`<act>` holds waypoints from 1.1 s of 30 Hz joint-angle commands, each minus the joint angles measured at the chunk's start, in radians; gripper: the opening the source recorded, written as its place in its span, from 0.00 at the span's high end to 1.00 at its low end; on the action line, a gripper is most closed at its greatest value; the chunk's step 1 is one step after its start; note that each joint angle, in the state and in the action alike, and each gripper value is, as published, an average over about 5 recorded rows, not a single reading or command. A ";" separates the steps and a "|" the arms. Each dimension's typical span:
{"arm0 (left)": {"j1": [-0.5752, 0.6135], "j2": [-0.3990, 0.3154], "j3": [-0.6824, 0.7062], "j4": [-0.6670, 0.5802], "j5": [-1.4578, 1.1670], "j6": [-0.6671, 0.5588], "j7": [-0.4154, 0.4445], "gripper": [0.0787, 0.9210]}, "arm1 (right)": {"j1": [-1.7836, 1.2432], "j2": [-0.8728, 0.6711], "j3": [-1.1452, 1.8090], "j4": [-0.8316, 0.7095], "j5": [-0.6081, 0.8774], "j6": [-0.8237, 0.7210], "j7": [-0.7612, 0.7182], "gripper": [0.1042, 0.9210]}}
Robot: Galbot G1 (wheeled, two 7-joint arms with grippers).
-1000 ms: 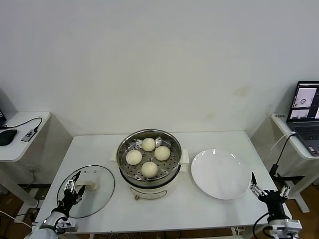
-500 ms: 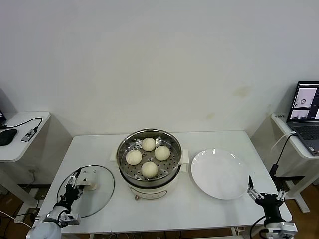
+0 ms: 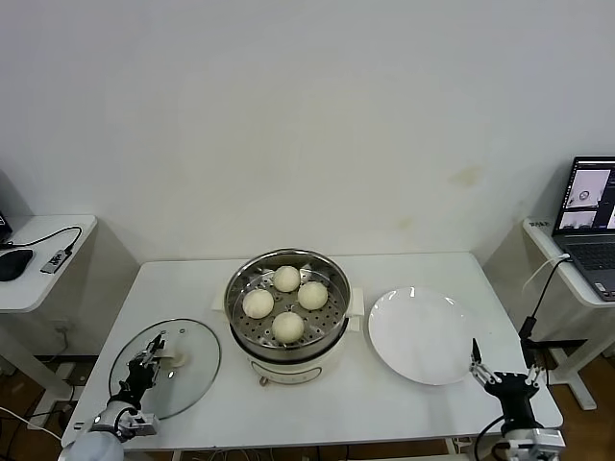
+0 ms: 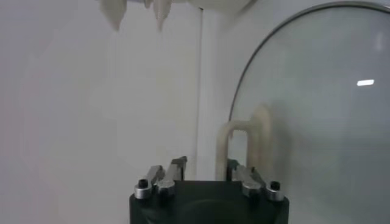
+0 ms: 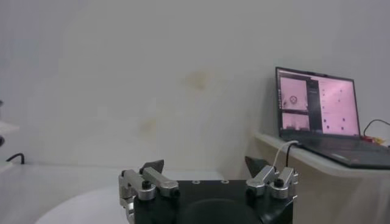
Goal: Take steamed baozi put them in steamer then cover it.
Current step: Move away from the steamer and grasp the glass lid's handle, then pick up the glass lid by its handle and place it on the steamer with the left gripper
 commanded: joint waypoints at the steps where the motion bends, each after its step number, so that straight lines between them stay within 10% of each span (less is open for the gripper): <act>1: 0.024 0.001 -0.010 -0.030 -0.024 0.010 -0.099 0.81 | -0.003 0.004 -0.012 0.000 -0.014 0.007 -0.002 0.12; 22: 0.130 0.118 -0.195 -0.522 -0.060 0.374 0.118 0.93 | -0.032 0.006 -0.047 0.028 -0.112 0.023 -0.006 0.12; 33: 0.058 0.293 0.022 -0.735 -0.232 0.578 0.249 0.93 | -0.041 0.028 -0.064 0.040 -0.189 0.029 0.000 0.12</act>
